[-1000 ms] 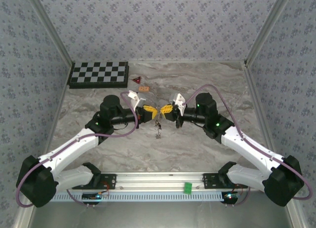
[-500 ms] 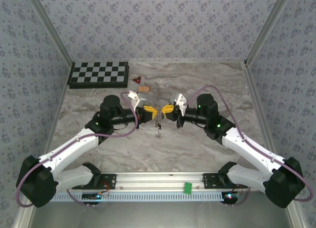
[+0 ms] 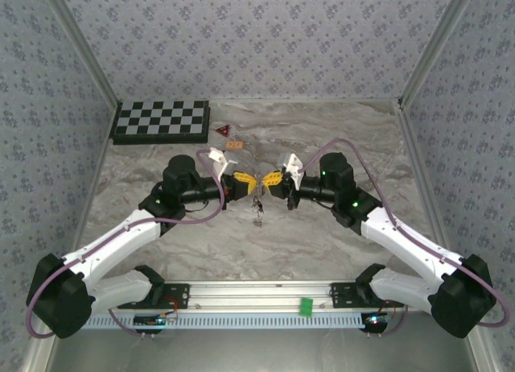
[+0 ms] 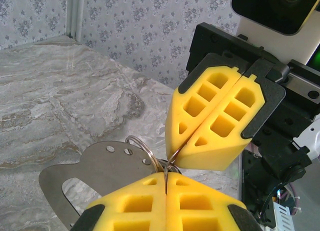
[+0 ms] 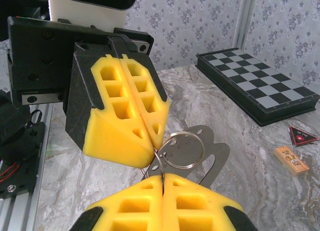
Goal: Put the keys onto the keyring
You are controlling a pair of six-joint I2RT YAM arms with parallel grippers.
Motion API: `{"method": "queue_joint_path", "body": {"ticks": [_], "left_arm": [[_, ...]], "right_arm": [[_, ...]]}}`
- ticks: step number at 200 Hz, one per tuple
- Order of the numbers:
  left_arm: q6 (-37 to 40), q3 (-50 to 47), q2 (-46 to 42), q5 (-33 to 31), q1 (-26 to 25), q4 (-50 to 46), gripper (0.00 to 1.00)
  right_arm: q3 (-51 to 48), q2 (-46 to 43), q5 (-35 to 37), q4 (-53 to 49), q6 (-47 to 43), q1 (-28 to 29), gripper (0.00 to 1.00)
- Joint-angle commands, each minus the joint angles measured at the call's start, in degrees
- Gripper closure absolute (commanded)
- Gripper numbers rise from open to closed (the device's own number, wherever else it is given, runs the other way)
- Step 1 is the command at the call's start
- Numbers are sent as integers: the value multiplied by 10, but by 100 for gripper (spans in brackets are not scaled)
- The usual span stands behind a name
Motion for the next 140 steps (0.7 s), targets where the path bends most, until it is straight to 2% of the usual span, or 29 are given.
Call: {"method": "queue_joint_path", "body": {"ticks": [1, 46, 140], "left_arm": [[-2, 11, -2, 11, 2, 28, 100], [-3, 12, -2, 12, 2, 29, 100], [-5, 12, 2, 13, 2, 30, 100]], "right_arm": [[9, 2, -13, 1, -3, 1, 100], [7, -1, -1, 3, -3, 1, 100], [8, 0, -21, 7, -6, 5, 100]]}}
